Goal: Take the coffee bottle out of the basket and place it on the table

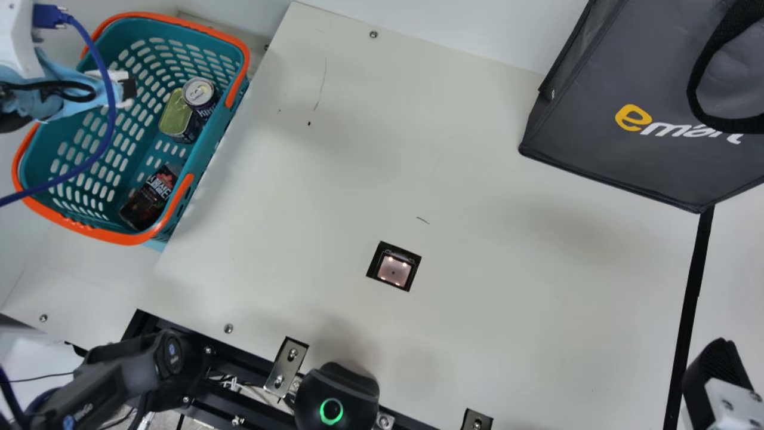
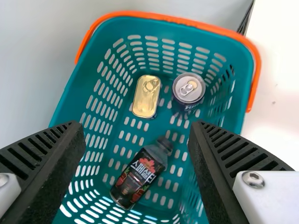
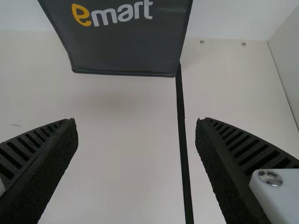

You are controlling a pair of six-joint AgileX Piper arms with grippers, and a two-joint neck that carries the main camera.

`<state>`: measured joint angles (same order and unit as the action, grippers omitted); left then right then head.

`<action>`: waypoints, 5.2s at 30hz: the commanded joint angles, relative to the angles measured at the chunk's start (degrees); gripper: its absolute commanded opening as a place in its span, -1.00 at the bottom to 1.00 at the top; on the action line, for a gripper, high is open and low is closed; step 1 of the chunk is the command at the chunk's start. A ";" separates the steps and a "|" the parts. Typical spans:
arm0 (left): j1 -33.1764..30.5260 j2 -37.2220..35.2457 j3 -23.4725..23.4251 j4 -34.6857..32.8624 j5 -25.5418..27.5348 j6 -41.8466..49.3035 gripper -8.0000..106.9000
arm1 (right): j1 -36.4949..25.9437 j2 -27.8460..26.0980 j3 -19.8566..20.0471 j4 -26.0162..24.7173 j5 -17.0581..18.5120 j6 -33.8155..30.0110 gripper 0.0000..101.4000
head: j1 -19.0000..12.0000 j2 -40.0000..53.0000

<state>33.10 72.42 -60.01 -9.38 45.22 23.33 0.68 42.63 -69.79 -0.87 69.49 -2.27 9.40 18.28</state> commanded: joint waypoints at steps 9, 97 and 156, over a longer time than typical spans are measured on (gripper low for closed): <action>3.60 4.31 1.80 -4.32 -2.08 12.59 0.71 | 0.00 0.00 0.00 0.00 0.00 0.00 0.79 | -1.48 0.14; 5.97 30.65 7.02 -14.81 -14.28 49.00 0.71 | 0.00 0.00 0.00 0.00 0.00 0.00 0.79 | -1.48 0.14; 3.58 43.32 11.34 -28.21 -27.03 62.63 0.71 | 0.00 0.00 0.00 0.00 0.00 0.00 0.79 | -1.48 0.14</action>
<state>36.75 115.62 -48.65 -37.18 18.24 85.52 0.68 42.63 -69.79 -0.87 69.49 -2.27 9.40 18.28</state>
